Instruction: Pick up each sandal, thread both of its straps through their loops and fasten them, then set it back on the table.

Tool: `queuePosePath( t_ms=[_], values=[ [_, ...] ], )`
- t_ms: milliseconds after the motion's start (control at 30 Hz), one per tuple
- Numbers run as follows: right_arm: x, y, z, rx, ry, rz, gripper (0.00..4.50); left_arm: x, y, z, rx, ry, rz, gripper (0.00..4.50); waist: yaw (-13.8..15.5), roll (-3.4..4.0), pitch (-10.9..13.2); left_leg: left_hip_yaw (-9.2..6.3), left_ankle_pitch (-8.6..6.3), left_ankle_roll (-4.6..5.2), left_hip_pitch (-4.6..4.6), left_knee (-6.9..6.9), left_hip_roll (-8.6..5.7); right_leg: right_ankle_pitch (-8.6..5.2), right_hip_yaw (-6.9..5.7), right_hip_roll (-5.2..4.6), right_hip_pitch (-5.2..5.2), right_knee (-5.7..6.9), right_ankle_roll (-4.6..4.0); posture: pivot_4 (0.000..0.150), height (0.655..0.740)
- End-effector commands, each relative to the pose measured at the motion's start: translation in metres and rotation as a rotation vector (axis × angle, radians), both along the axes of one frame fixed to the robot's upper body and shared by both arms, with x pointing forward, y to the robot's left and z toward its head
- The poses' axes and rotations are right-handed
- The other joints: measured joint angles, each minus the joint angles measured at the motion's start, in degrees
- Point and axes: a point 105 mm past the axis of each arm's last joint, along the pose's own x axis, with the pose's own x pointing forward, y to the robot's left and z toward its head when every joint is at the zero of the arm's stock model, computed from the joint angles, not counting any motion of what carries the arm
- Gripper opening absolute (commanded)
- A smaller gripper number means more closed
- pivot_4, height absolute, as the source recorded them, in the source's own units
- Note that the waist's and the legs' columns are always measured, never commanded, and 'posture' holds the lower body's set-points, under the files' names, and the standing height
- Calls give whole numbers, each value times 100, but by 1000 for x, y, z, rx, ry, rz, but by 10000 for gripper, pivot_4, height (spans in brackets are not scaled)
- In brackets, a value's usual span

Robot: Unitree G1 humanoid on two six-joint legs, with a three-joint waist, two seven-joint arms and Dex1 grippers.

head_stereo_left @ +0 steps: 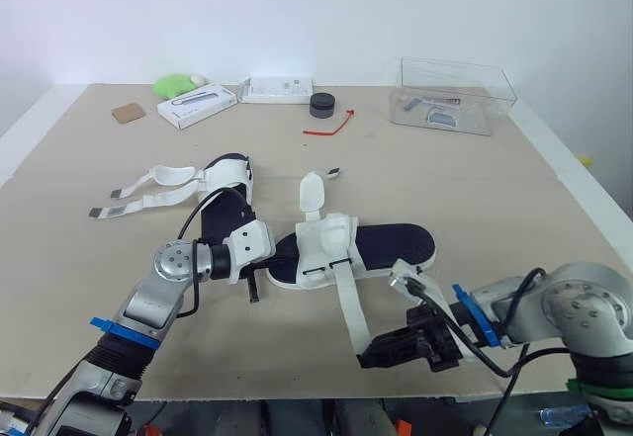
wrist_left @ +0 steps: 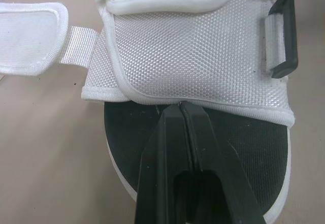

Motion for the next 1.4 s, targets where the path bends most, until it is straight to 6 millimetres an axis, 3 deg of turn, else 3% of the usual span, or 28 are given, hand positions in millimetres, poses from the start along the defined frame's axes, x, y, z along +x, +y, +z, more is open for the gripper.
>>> queuePosePath(
  t_ms=[33, 300, 433, 533, 700, 767, 833, 1067, 1200, 1300, 1400],
  values=[
    [-6, 1, 7, 26, -6, 30, 961, 1, 4, -13, 46, 33, 20, 0, 0, 0, 0, 0, 0, 0, 0, 0, 0, 0, 0, 0, 0, 0, 0, 1500, 7400],
    [-16, -1, 10, 62, 34, 49, 961, 2, 5, -12, 52, 29, 20, 0, 1, 0, 0, 0, 0, 0, -1, 0, 0, -2, 2, 0, 0, 0, 3, 1500, 7400],
    [-6, 3, 13, 65, -39, 33, 961, 1, 5, -13, 55, 32, 16, 0, 0, 0, 0, -1, 0, 0, 0, 0, 0, -2, 2, 2, 0, 0, 4, 1500, 7400],
    [-11, 2, 18, 43, -81, 90, 9908, 1, 6, -13, 59, 35, 13, 0, 1, 1, 1, 0, 0, 0, 0, 0, 0, -2, 3, 5, 0, 0, 4, 1500, 7400],
    [-8, -8, 13, -81, -236, 146, 30041, 1, 6, -13, 62, 37, 11, 0, 1, 5, 0, 0, 0, 0, -1, 0, 0, -4, 3, 4, -2, -1, 6, 1500, 7400],
    [-1, -15, 11, -128, -363, 179, 40682, 2, 6, -13, 62, 37, 10, 0, 2, 4, 0, 0, 0, 0, 0, 0, 1, -5, 1, 3, -3, -1, 6, 1500, 7400],
    [10, -20, 13, -151, -545, 240, 44735, 2, 5, -13, 62, 37, 7, 0, 4, 5, 0, 1, 0, 0, 2, 0, 1, -8, -2, 2, -2, -1, 6, 1500, 7400],
    [30, -28, 17, -122, -1070, 534, 44735, 3, 3, -14, 60, 38, 1, 0, 6, 4, 0, 10, 1, -2, 12, 0, 0, -8, 3, 23, 3, -1, 10, 1500, 7400],
    [43, -22, 19, -104, -1575, 824, 44735, 3, 2, -14, 58, 38, -2, 0, 5, 4, 2, 16, 1, -2, 27, 0, 0, -7, 13, 29, 13, -1, 11, 1500, 7400],
    [39, -17, 14, -51, -1874, 1032, 44735, 2, 3, -14, 58, 39, 2, 0, 4, 3, 3, 24, 1, -2, 56, -1, -1, -6, 22, 33, 32, 0, 11, 1500, 7400],
    [34, -14, 9, 18, -2003, 1090, 44735, 2, 3, -14, 59, 39, 4, 0, 6, 4, 3, 28, 1, -2, 59, -3, -1, -6, 33, 36, 32, 3, 10, 1500, 7400]
  ],
)
